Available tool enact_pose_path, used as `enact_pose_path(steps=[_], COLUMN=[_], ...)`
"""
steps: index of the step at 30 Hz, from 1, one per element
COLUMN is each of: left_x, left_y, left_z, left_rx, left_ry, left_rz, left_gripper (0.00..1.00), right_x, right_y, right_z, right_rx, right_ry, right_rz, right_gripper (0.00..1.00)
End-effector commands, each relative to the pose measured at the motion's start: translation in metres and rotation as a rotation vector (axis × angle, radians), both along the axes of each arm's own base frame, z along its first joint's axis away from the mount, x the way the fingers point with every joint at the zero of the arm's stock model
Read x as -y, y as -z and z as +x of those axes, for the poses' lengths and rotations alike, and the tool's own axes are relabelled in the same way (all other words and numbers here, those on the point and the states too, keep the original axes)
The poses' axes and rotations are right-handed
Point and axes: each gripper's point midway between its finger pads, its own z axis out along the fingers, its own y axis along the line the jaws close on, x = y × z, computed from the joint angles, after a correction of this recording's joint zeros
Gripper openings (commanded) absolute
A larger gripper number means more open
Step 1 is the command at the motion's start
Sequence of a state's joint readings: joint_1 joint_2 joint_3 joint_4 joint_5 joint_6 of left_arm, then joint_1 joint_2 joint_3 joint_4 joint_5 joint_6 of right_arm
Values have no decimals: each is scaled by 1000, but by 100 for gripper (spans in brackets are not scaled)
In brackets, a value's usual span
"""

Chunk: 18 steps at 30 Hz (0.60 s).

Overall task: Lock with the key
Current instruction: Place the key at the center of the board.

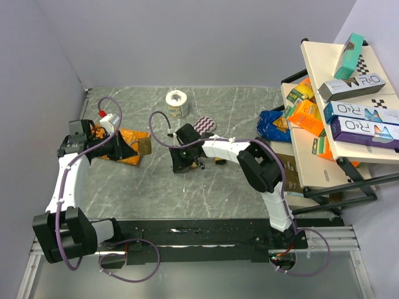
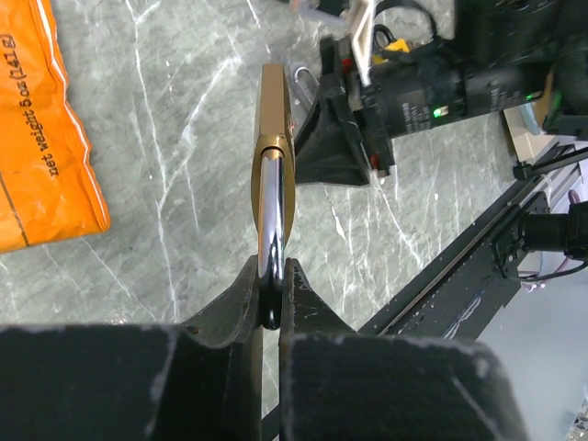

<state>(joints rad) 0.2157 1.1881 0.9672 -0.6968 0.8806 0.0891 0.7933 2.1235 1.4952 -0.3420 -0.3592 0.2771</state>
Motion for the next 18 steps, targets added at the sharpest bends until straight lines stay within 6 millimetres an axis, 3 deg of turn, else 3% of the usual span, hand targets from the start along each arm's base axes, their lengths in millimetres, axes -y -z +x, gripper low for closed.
enact_pose_path(steps=[1,5,8,11,12,13,15,16,18], left_x=[2,3,5,8,9,10,18,23,29], left_y=[-14,-8,-10,-13,-12,-12,-16,-18,-21], left_z=[6,7,4,-8,-10,-12,-32,-38,-61], left_rx=[97,88,116,146,151,150,169,253,232], left_ry=[25,54,127,237,260,282,387,475,535], left_rz=[-15,-18,5,22,29,21,-8,-4,-47], left_gripper=[1,1,1,1,1,1,1,1,1], right_x=[-12,-9,-13,-14,-13,-11,-1,1,8], right_y=[-18,-25,-48,-84,-110,-119,-143,-160,-178], right_z=[7,6,6,4,3,-1,-9,-7,-13], right_rx=[19,24,66,151,203,226,273,319,390], right_ry=[24,24,-26,-114,-137,-190,-238,-277,-353], right_rz=[48,54,105,207,265,329,417,490,542], right_gripper=[45,57,63,74,80,83,99,99,99])
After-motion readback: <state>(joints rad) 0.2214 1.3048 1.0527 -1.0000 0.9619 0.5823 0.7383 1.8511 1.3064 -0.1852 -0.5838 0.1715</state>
